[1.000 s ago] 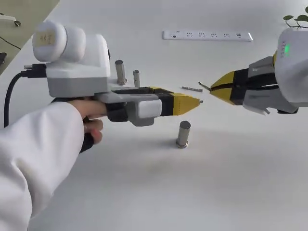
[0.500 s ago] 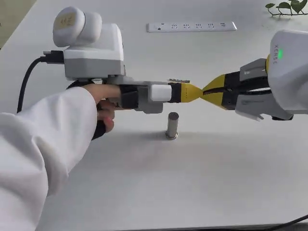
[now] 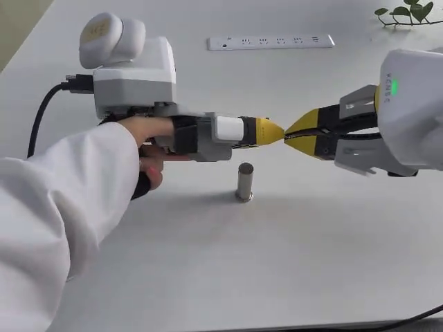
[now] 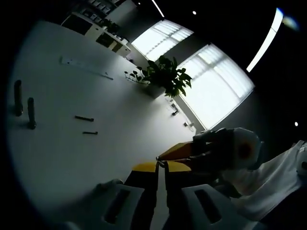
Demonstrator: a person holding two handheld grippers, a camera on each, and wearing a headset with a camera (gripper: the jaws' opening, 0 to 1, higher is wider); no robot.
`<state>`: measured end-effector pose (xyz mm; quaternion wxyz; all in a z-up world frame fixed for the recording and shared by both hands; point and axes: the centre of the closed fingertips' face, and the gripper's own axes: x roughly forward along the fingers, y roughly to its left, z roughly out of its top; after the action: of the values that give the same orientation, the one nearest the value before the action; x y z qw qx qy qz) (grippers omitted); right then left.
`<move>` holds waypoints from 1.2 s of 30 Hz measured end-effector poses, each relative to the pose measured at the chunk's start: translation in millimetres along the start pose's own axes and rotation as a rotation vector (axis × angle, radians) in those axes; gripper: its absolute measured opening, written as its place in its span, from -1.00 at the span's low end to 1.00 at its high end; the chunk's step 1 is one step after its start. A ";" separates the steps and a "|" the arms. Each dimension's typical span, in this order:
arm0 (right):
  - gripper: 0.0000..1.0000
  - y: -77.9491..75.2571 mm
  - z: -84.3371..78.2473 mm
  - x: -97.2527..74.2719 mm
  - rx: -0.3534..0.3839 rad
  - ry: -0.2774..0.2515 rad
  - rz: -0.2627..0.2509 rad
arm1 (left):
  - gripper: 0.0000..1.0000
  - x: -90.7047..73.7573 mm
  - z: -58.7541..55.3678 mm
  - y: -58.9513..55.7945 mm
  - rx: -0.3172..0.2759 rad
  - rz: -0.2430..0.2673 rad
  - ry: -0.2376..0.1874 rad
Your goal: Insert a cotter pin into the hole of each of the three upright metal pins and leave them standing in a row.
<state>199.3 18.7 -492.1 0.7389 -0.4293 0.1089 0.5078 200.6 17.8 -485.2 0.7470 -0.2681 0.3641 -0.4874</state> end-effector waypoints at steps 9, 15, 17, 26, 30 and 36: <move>-1.00 0.2 1.6 -3.4 -0.019 -0.001 -0.003 | -0.98 -0.4 -0.6 0.7 -0.093 -0.004 0.000; -1.00 4.7 0.2 -3.2 -0.031 0.004 0.005 | -1.00 -0.6 -6.1 1.1 -0.123 0.010 0.023; -1.00 5.7 -0.8 -2.6 -0.031 0.002 0.008 | -1.00 -0.7 -8.5 0.7 -0.113 0.019 0.027; -1.00 7.3 0.7 -2.4 0.017 -0.029 0.012 | -1.00 -2.7 -10.4 -0.9 -0.083 0.026 0.023; -0.85 12.6 -5.7 -1.5 0.063 -0.030 0.045 | -1.00 -5.9 -9.9 -1.8 -0.077 0.025 0.018; -0.75 24.0 -13.5 -2.1 0.321 -0.086 0.134 | -1.00 -14.3 -16.5 -0.9 0.031 0.031 0.052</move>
<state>181.7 10.0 -511.6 0.7662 -0.2756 0.1851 0.5502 183.1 29.8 -490.3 0.7490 -0.2381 0.3798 -0.4879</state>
